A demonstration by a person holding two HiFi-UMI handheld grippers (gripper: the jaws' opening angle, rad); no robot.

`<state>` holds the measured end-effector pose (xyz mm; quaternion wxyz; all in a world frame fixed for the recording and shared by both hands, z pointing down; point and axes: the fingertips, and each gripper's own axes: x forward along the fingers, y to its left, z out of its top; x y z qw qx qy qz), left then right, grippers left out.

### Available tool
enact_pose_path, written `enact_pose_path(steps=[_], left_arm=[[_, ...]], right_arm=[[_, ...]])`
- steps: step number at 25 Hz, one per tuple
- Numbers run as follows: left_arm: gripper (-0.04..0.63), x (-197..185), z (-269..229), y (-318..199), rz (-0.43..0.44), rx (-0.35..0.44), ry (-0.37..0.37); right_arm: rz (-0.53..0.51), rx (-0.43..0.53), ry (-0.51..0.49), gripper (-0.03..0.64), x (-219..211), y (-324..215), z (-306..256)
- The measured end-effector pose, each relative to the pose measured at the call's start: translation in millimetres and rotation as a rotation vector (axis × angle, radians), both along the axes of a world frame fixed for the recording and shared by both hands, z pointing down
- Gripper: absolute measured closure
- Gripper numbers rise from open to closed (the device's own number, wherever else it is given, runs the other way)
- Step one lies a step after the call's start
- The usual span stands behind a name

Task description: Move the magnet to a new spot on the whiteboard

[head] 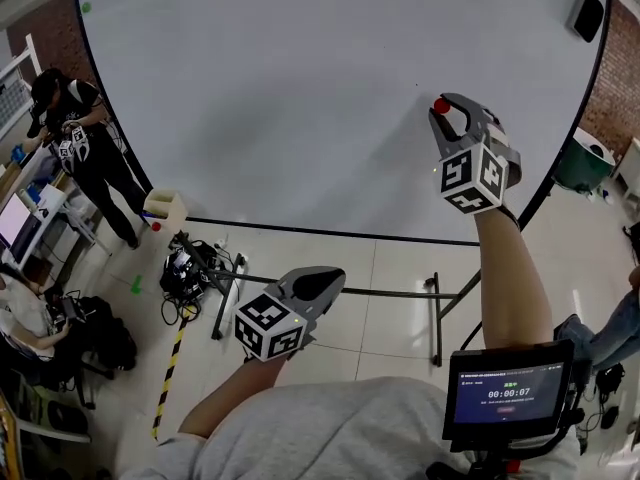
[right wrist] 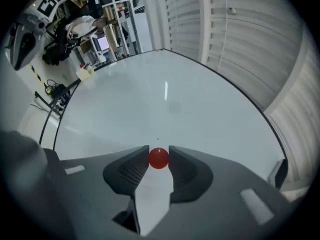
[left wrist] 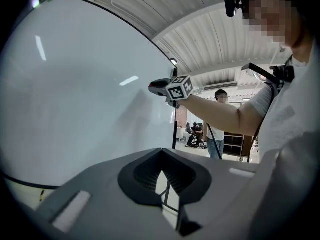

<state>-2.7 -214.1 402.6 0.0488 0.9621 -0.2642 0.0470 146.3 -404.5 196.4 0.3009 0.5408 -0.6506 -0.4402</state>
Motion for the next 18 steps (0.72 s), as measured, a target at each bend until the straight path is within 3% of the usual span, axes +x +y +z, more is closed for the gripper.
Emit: enact_pose_path(steps=[6,18], left_arm=[[0.595,-30.4,14.6,-24.4,-0.042,-0.018,0.004],[0.595,-55.0,13.6,-28.5,-0.081,-0.020,0.018]], right_arm=[[0.038,-0.016,-0.001,0.502,-5.6,-60.1,4.8],[0.019,-0.036,-0.024,0.499,-3.7,-68.9,11.6]])
